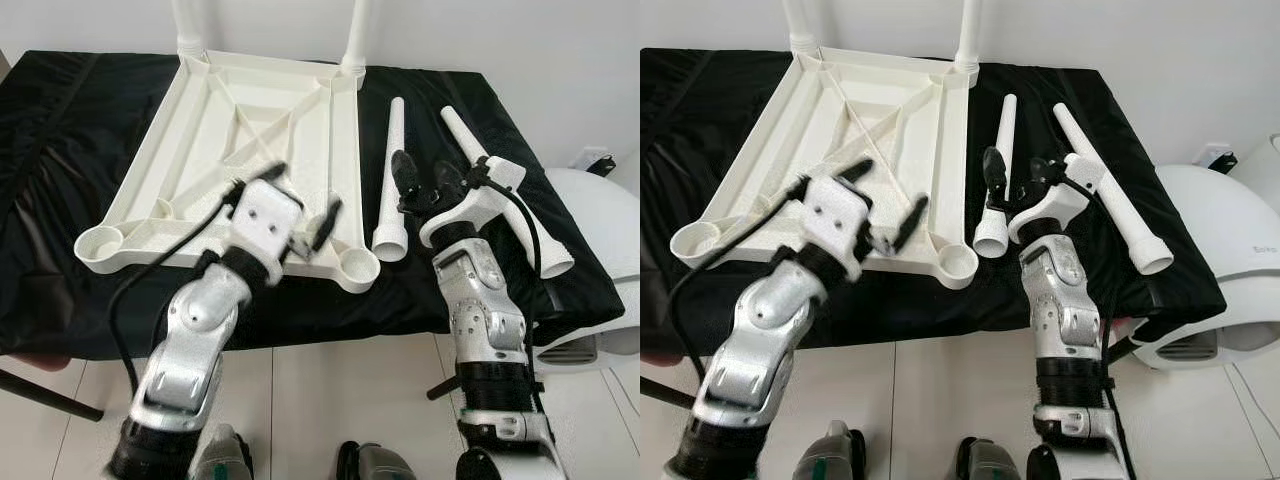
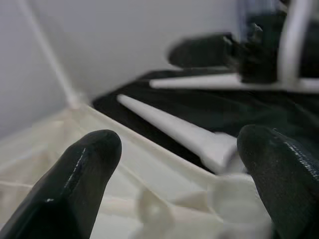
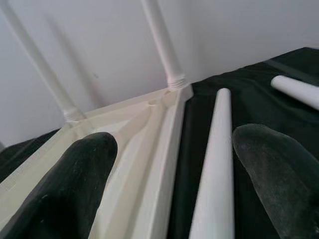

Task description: Building children table

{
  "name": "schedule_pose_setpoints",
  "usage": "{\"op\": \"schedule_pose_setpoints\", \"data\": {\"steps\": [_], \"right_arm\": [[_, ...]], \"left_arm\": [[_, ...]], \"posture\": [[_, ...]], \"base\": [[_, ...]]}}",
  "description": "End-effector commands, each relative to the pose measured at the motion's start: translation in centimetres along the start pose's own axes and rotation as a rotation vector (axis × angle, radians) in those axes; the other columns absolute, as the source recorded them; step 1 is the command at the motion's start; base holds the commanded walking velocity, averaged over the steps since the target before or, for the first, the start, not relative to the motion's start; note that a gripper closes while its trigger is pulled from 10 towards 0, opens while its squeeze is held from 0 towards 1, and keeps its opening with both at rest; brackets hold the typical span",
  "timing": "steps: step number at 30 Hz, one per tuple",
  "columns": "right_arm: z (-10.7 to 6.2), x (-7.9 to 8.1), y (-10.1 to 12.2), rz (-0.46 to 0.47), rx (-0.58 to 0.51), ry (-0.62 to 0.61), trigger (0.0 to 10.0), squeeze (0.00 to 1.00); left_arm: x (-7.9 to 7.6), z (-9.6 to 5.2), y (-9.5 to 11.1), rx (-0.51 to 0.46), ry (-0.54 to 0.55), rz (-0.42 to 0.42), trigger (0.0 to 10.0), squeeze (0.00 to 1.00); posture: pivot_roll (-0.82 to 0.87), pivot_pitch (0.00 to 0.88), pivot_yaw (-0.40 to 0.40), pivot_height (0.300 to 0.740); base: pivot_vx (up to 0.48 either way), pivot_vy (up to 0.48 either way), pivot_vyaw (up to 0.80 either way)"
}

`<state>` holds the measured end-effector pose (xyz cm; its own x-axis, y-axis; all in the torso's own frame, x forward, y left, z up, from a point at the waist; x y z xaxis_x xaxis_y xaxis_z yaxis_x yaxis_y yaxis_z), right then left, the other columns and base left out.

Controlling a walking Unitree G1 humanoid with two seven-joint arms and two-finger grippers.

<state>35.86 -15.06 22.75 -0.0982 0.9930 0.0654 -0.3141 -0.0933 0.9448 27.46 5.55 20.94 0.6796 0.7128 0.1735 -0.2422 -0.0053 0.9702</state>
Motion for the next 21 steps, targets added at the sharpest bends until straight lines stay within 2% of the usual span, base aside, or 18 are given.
{"op": "schedule_pose_setpoints", "data": {"steps": [1,8,16,18,21], "right_arm": [[0.2,-0.9,-0.3,-0.028,0.014,-0.04,10.0,0.0],[1.3,-1.7,-0.6,-0.081,0.041,-0.069,10.0,0.0],[3.2,-2.3,-1.7,-0.12,0.122,-0.094,10.0,0.0],[3.8,-2.4,-2.6,-0.153,0.18,-0.105,10.0,0.0],[4.2,-2.3,-3.0,-0.179,0.207,-0.097,10.0,0.0]], "left_arm": [[-1.1,-0.3,-0.6,0.044,-0.086,-0.005,10.0,0.0],[-1.1,-0.6,-1.8,0.113,-0.101,0.023,10.0,0.0],[-0.5,-0.8,-1.6,0.128,-0.081,0.027,10.0,0.0],[-0.4,-1.0,-1.5,0.132,-0.075,0.014,10.0,0.0],[-0.3,-1.2,-1.3,0.132,-0.074,0.005,10.0,0.0]], "posture": [[0.07,0.102,-0.031,0.74],[0.07,0.107,-0.03,0.74],[0.08,0.112,-0.038,0.74],[0.09,0.116,-0.043,0.74],[0.09,0.116,-0.043,0.74]], "base": [[0.0,0.0,0.0],[0.0,0.0,0.0],[0.0,0.0,0.0],[0.0,0.0,0.0],[0.0,0.0,0.0]]}}
Point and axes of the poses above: a point about 5 cm out from each wrist's last joint towards the gripper, its own z axis pointing out of the wrist towards the gripper, its own y axis along the axis of the wrist's last joint, x = y × z, the point moved 3 cm from there along z, pointing out of the wrist towards the gripper, and after that the axes turned 15 degrees about -z, right-handed, at the moved point
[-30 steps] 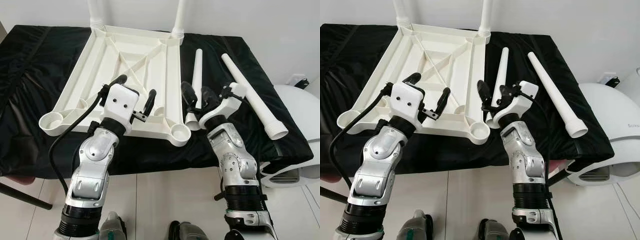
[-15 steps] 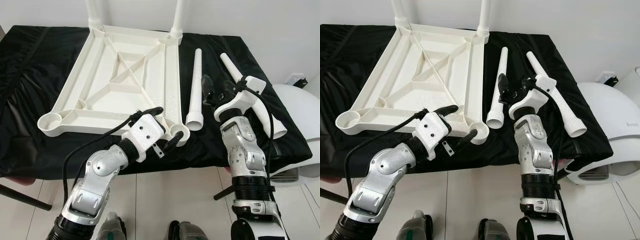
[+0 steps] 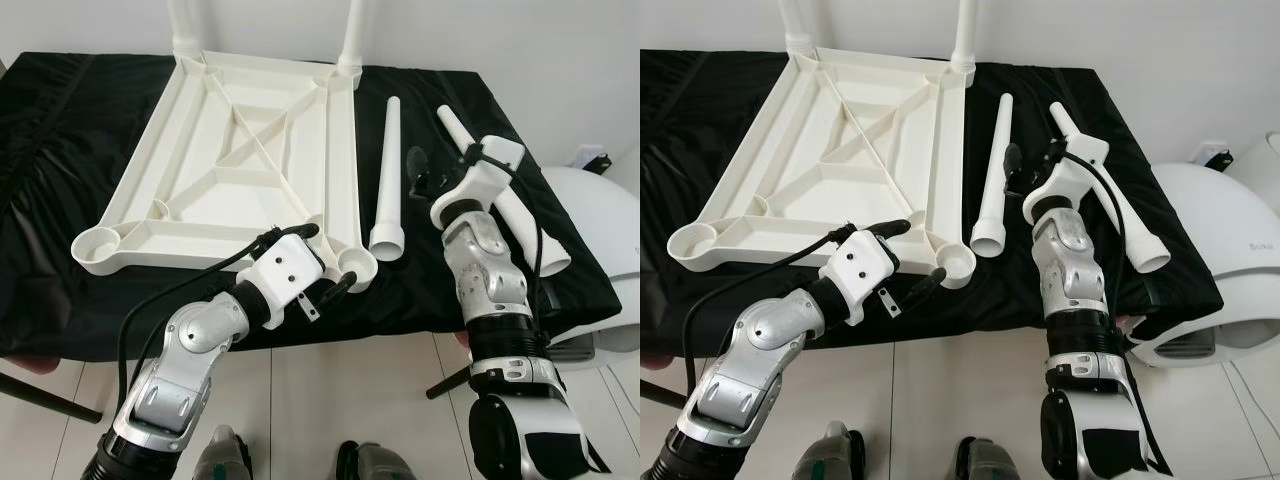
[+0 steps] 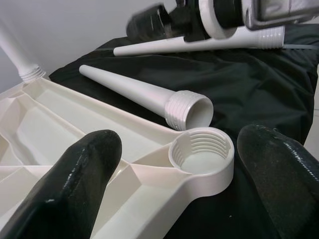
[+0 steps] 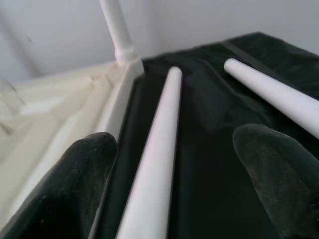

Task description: Building children table

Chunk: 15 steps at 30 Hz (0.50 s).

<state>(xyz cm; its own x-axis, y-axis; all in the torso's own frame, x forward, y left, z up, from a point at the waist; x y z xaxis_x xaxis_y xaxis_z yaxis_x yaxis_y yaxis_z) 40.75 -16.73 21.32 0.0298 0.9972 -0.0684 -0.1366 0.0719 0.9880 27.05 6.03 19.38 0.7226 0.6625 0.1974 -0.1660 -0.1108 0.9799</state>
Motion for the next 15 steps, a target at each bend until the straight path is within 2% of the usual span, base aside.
{"op": "schedule_pose_setpoints", "data": {"steps": [1,10,14,15], "right_arm": [[0.3,0.0,-0.2,-0.034,0.018,0.0,10.0,0.0],[1.0,1.3,-0.2,-0.028,0.05,0.04,10.0,0.0],[1.2,3.0,-0.8,0.008,0.09,0.096,10.0,0.0],[1.2,3.0,-0.8,0.008,0.09,0.096,10.0,0.0]], "left_arm": [[-0.2,-0.3,0.2,0.001,-0.007,-0.022,10.0,0.0],[-0.9,-0.7,0.9,-0.015,-0.023,-0.05,10.0,0.0],[-1.7,-1.0,0.9,-0.008,-0.025,-0.067,10.0,0.0],[-1.7,-1.0,0.9,-0.008,-0.025,-0.067,10.0,0.0]], "posture": [[0.1,0.122,-0.048,0.74],[0.11,0.143,-0.059,0.74],[0.13,0.176,-0.07,0.74],[0.13,0.176,-0.07,0.74]], "base": [[0.0,0.0,0.0],[0.0,0.0,0.0],[0.0,0.0,0.0],[0.0,0.0,0.0]]}}
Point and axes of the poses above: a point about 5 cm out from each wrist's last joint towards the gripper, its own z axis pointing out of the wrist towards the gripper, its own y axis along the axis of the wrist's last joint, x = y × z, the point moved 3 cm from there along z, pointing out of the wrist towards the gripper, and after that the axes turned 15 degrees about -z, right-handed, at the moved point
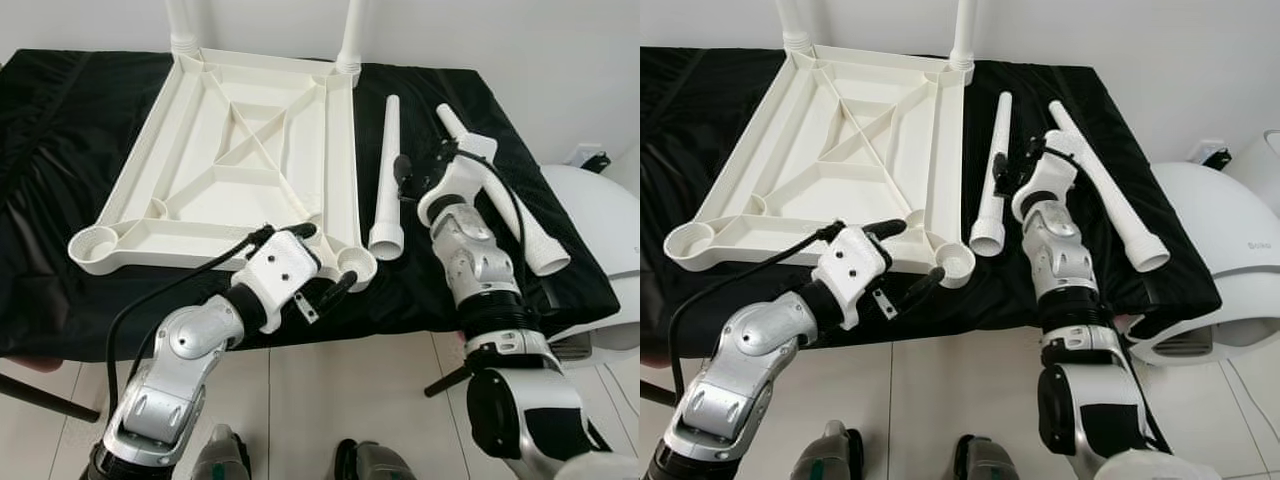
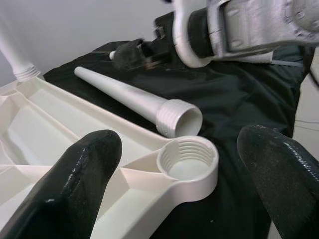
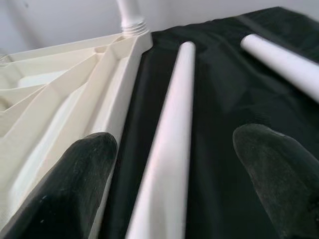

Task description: Building children table

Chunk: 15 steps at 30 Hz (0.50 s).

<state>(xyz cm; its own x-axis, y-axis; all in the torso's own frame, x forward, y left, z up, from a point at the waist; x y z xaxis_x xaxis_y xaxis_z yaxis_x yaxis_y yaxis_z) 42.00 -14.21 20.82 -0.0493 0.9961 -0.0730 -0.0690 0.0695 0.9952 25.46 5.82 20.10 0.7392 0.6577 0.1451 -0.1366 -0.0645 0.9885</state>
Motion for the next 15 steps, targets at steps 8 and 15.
{"op": "schedule_pose_setpoints", "data": {"steps": [8,15], "right_arm": [[0.1,2.3,-1.1,0.025,0.075,0.041,10.0,0.0],[-0.3,2.0,-2.4,0.046,0.147,-0.002,10.0,0.0]], "left_arm": [[-1.6,-0.7,-0.1,0.025,-0.009,-0.047,10.0,0.0],[-2.0,-0.8,-0.2,0.031,-0.006,-0.067,10.0,0.0]], "posture": [[0.14,0.212,-0.078,0.74],[0.14,0.226,-0.08,0.74]], "base": [[0.0,0.0,0.0],[0.0,0.0,0.0]]}}
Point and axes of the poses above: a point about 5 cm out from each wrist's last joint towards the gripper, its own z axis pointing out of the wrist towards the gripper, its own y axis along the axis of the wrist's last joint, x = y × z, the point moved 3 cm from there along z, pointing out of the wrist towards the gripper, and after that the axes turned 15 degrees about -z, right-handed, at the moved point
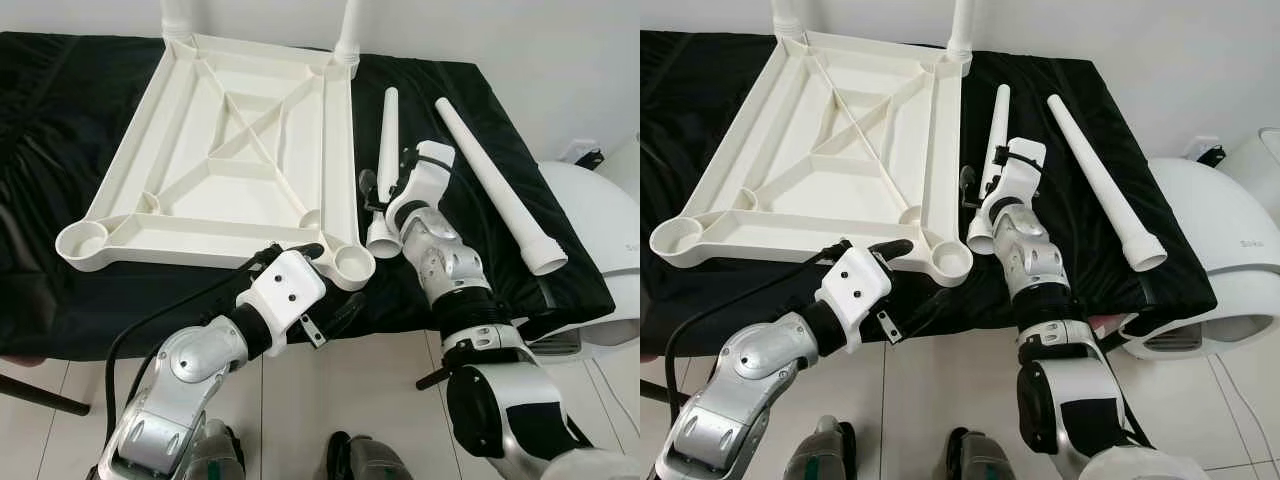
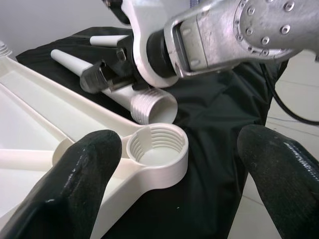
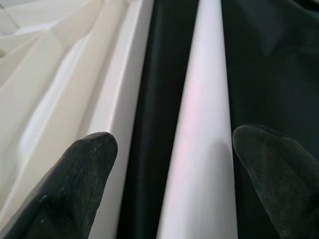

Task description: Building children table

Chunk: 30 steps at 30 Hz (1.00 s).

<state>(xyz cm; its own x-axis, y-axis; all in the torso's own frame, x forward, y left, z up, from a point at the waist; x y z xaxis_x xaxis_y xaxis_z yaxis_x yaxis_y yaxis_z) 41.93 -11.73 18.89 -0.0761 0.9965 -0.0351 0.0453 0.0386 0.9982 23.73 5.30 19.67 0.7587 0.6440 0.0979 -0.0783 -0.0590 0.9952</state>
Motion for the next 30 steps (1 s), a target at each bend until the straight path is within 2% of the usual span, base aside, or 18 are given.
{"op": "schedule_pose_setpoints", "data": {"steps": [1,5,10,12,15,18,20,26,30], "right_arm": [[-0.2,-0.7,-0.8,0.017,0.043,-0.039,10.0,0.0],[-0.5,-1.2,-0.8,0.067,0.051,-0.078,10.0,0.0],[-0.6,-1.3,-1.8,0.039,0.133,-0.11,10.0,0.0],[-0.7,-1.2,-2.2,0.037,0.167,-0.111,10.0,0.0],[-0.8,-1.1,-3.4,0.061,0.283,-0.129,10.0,0.0],[-1.0,-1.1,-3.8,0.066,0.331,-0.146,10.0,0.0],[-0.9,-1.1,-4.0,0.101,0.36,-0.148,10.0,0.0],[-0.9,-0.8,-3.9,0.135,0.462,-0.13,10.0,0.0],[-0.6,0.1,-2.9,0.197,0.52,-0.077,10.0,0.0]], "left_arm": [[-0.4,-0.1,-0.1,-0.002,0.016,-0.021,10.0,0.0],[-0.5,-0.2,0.0,-0.001,0.019,-0.029,10.0,0.0],[-0.6,-0.1,0.1,0.002,0.022,-0.034,10.0,0.0],[-0.6,-0.1,0.1,0.002,0.023,-0.035,10.0,0.0],[-0.5,0.0,0.2,0.0,0.027,-0.036,10.0,0.0],[-0.6,0.0,0.3,-0.002,0.03,-0.037,10.0,0.0],[-0.6,0.1,0.3,-0.006,0.032,-0.037,10.0,0.0],[-0.4,0.2,0.5,-0.013,0.047,-0.034,10.0,0.0],[-0.3,0.3,0.6,-0.019,0.055,-0.034,10.0,0.0]], "posture": [[0.14,0.226,-0.08,0.74],[0.14,0.23,-0.076,0.74],[0.13,0.233,-0.073,0.74],[0.13,0.234,-0.071,0.74],[0.13,0.234,-0.071,0.74],[0.13,0.234,-0.071,0.74],[0.13,0.232,-0.072,0.74],[0.13,0.232,-0.073,0.74],[0.13,0.232,-0.075,0.74]], "base": [[0.0,0.0,0.0],[0.0,0.0,0.0],[0.0,0.0,0.0],[0.0,0.0,0.0],[0.0,0.0,0.0],[0.0,0.0,0.0],[0.0,0.0,0.0],[0.0,0.0,0.0],[0.0,0.0,0.0]]}}
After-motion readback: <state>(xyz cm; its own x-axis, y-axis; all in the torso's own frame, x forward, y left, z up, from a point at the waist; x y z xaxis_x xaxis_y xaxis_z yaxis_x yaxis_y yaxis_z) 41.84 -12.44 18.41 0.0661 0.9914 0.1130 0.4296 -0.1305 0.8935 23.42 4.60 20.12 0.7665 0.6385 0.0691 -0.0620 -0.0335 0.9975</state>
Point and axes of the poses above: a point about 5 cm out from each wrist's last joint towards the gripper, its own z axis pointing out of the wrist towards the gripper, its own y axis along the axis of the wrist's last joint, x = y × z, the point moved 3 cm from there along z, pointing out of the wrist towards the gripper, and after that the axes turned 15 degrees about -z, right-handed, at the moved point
